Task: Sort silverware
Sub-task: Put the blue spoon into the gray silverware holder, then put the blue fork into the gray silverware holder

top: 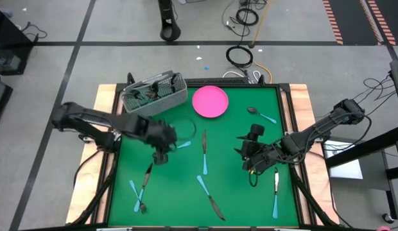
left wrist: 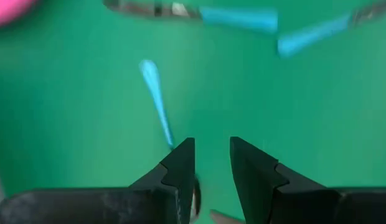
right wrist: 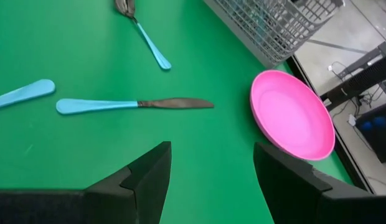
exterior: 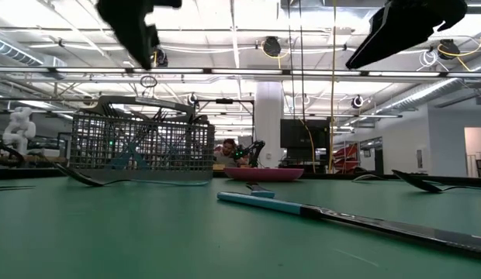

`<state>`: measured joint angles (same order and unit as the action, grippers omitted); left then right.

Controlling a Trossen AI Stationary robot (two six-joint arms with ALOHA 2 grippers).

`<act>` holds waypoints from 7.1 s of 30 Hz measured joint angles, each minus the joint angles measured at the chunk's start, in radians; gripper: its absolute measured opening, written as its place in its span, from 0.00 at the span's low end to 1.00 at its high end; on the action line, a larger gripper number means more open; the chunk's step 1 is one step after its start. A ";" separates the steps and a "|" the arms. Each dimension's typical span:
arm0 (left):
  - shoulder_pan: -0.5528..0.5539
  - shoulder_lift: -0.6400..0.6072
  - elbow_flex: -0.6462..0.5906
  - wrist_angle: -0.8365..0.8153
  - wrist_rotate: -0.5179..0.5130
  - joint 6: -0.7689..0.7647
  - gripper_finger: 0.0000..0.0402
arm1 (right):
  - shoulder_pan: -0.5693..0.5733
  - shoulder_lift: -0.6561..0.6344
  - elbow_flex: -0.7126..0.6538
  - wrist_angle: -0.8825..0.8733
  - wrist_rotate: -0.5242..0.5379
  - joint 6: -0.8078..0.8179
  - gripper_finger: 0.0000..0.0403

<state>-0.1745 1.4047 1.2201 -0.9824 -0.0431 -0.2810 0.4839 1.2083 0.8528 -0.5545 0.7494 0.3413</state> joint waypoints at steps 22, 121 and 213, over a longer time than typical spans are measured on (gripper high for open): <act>-0.004 0.272 -0.152 0.168 -0.094 -0.052 0.26 | -0.064 0.000 0.000 0.073 -0.175 -0.145 0.54; 0.468 0.250 0.108 -0.218 -1.216 1.573 0.00 | -0.092 0.000 0.000 0.073 -0.175 -0.122 0.54; 0.023 0.336 0.052 0.858 -0.193 0.397 0.31 | 0.036 0.000 0.000 -0.189 -0.181 0.331 0.54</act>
<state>-0.1518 1.7409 1.2725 -0.1246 -0.2364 0.1158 0.5202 1.2087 0.8524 -0.7431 0.5689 0.6722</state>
